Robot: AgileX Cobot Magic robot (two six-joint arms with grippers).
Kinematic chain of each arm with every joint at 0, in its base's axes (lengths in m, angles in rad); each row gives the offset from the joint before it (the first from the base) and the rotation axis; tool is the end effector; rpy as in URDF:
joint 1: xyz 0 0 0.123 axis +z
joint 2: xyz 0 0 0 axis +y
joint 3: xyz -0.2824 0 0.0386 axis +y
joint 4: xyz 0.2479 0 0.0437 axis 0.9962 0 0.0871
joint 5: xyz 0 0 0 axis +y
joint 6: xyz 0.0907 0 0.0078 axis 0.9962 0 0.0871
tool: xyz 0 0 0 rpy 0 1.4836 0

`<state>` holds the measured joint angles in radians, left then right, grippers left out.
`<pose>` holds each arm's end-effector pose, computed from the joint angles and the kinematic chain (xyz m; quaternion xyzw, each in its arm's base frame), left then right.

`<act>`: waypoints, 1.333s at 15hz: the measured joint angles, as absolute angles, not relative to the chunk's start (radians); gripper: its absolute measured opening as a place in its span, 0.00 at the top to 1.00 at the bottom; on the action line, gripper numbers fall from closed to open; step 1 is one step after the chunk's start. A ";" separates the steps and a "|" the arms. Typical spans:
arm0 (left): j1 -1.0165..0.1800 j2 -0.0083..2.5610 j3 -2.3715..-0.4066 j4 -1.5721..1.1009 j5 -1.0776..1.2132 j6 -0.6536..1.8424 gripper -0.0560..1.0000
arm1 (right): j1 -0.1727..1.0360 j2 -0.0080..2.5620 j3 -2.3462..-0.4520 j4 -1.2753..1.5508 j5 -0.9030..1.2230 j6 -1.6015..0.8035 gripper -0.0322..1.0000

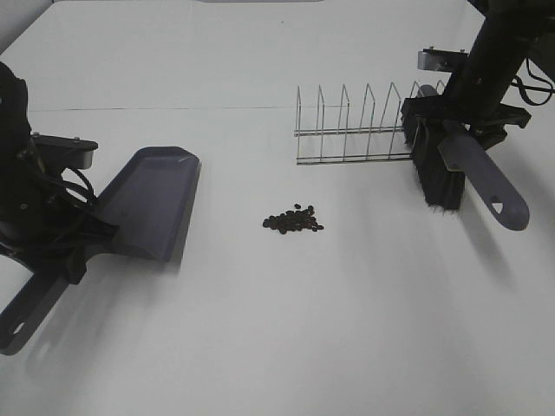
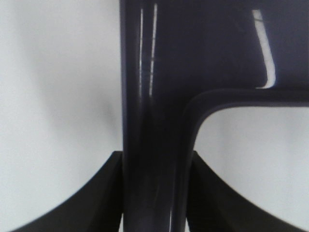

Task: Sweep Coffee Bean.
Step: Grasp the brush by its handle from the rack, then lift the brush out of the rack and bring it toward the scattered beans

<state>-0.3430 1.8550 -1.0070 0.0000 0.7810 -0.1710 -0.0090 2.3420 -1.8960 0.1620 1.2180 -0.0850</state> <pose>0.2971 -0.1061 0.1352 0.0859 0.9962 -0.0037 0.0140 0.4668 0.0096 0.1411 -0.0097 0.9971 0.0759 0.0006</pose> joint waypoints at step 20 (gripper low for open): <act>-0.445 1.876 -0.973 0.030 0.647 -0.202 0.65 | 0.044 1.761 -1.365 0.054 1.208 0.068 0.70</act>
<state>-0.4450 1.8760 -0.9730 0.0300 0.6470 -0.2020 0.0440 1.7610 -1.3650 0.0540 1.2080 0.0680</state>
